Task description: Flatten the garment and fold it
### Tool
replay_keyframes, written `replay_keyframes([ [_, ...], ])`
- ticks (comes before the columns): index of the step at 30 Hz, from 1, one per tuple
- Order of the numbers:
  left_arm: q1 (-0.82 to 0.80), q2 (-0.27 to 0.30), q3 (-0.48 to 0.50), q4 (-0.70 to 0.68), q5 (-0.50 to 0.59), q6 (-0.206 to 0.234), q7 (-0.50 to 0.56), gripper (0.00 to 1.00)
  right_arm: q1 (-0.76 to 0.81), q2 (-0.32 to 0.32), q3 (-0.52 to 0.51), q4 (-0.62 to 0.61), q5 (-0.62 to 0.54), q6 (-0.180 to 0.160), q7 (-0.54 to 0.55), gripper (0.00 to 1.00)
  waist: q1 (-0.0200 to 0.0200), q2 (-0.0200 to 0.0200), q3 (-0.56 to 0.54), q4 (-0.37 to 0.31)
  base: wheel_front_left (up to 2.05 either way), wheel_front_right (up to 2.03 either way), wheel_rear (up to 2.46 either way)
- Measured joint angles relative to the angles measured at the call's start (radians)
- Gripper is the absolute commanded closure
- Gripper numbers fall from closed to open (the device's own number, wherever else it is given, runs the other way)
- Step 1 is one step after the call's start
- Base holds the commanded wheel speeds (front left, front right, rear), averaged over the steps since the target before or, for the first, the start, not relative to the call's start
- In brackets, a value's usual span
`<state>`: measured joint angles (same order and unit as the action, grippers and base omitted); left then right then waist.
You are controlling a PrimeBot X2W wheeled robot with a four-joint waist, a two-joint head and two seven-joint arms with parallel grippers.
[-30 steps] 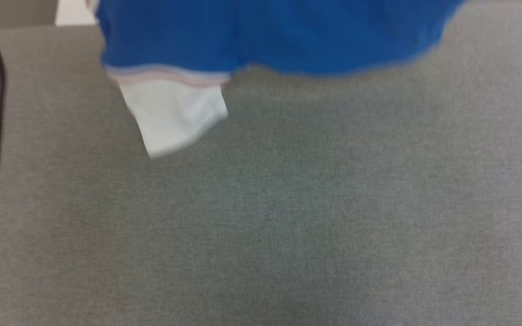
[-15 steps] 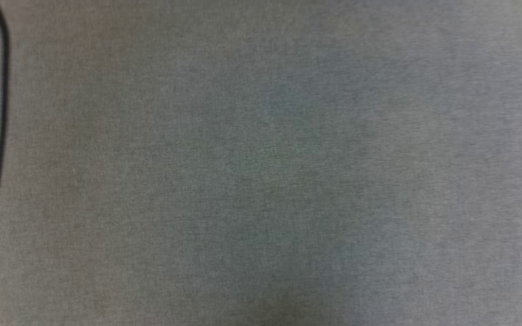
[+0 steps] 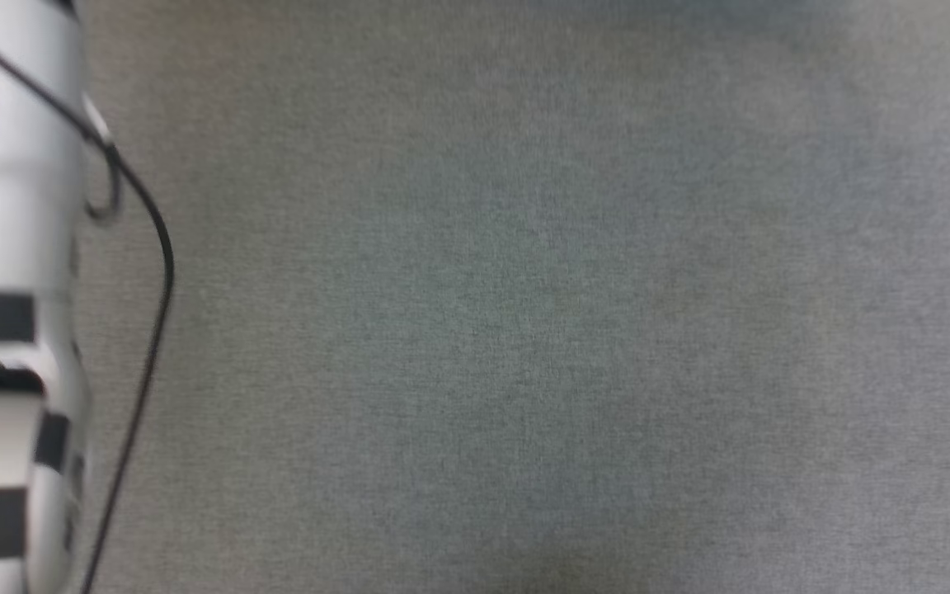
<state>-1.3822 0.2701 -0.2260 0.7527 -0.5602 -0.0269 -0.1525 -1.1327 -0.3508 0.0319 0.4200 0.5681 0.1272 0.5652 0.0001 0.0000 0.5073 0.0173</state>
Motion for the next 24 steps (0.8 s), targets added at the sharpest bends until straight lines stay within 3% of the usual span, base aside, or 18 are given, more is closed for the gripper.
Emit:
replay_keyframes([
  [5, 0.241, -0.008, 0.01, -0.071, -0.05, -0.017, -0.027, 1.0, 0.234, -0.027, 0.04, -0.035, 0.06, 0.0, -0.064, 1.0, -0.0002, 0.0, -0.084, 0.011, 0.0, 0.0, 0.0],
  [10, 0.535, -0.018, 0.004, -0.182, -0.089, -0.003, -0.003, 1.0, 0.478, -0.016, 0.045, -0.077, 0.122, 0.0, -0.123, 1.0, -0.0002, 0.0, -0.177, 0.025, 0.0, 0.0, 0.0],
  [17, 0.958, -0.041, -0.01, -0.381, -0.147, 0.08, 0.077, 1.0, 0.775, -0.001, 0.032, -0.143, 0.137, 0.0, -0.192, 1.0, -0.0002, 0.0, -0.308, 0.045, 0.0, 0.0, 0.0],
  [24, 1.285, -0.027, -0.014, -0.538, -0.199, 0.18, 0.207, 1.0, 1.001, 0.021, 0.005, -0.19, 0.119, 0.0, -0.243, 1.0, -0.0003, 0.0, -0.415, 0.056, 0.0, 0.0, 0.0],
])
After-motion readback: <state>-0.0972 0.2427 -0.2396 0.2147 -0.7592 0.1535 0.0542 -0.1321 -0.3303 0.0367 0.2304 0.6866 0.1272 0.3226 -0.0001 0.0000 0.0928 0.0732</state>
